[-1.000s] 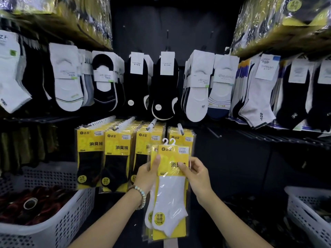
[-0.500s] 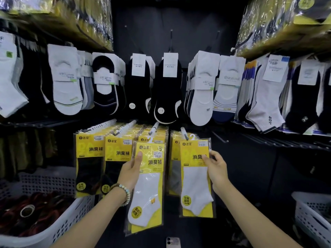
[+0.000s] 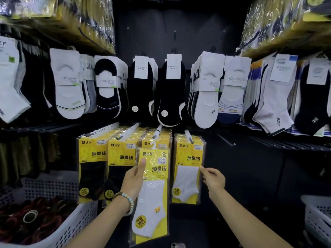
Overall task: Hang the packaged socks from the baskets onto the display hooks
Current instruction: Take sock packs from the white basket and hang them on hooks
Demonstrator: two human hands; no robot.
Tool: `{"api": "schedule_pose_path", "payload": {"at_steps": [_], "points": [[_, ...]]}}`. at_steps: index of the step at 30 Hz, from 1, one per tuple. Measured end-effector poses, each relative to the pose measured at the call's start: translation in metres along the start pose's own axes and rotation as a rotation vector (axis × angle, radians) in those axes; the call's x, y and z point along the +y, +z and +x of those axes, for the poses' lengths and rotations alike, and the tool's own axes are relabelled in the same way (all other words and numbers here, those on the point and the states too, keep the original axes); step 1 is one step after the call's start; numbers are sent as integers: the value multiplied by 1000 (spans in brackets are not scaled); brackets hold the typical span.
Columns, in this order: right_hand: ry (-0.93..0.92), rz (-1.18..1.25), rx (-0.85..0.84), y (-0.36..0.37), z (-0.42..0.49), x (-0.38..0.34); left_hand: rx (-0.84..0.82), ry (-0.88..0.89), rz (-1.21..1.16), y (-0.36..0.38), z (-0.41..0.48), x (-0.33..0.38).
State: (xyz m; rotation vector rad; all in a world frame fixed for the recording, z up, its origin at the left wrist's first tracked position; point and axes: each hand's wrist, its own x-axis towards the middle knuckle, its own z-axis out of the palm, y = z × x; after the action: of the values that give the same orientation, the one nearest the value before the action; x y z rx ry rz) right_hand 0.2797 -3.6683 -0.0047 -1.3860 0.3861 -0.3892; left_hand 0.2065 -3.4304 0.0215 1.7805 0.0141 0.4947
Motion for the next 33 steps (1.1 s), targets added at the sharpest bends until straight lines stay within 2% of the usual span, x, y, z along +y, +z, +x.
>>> {"api": "schedule_pose_path", "payload": {"at_steps": [3,8,10,13,17,20,25,30,33], "points": [[-15,-10,-39,-10,-14,2,-11,-35,-13,3,-3,-2],[-111,-35,-369,-11,-64,-16,-42,-69,-86,26,-17,6],[-174,-58,-437,-8,-82,-22,-45,-87,-137,39,-23,11],[-225,-30,-408,-9,-95,-29,-47,-97,-197,52,-29,18],[-196,36,-424,-20,-95,-32,-70,-103,-240,56,-36,26],[-162,67,-414,-29,-88,-28,-64,-58,-155,53,-37,31],[-130,91,-328,-46,-67,-22,46,11,-44,37,-28,31],[-221,71,-237,-45,-43,-39,108,121,54,12,-11,28],[-289,28,-247,-32,-31,-51,125,133,87,4,-4,27]]}}
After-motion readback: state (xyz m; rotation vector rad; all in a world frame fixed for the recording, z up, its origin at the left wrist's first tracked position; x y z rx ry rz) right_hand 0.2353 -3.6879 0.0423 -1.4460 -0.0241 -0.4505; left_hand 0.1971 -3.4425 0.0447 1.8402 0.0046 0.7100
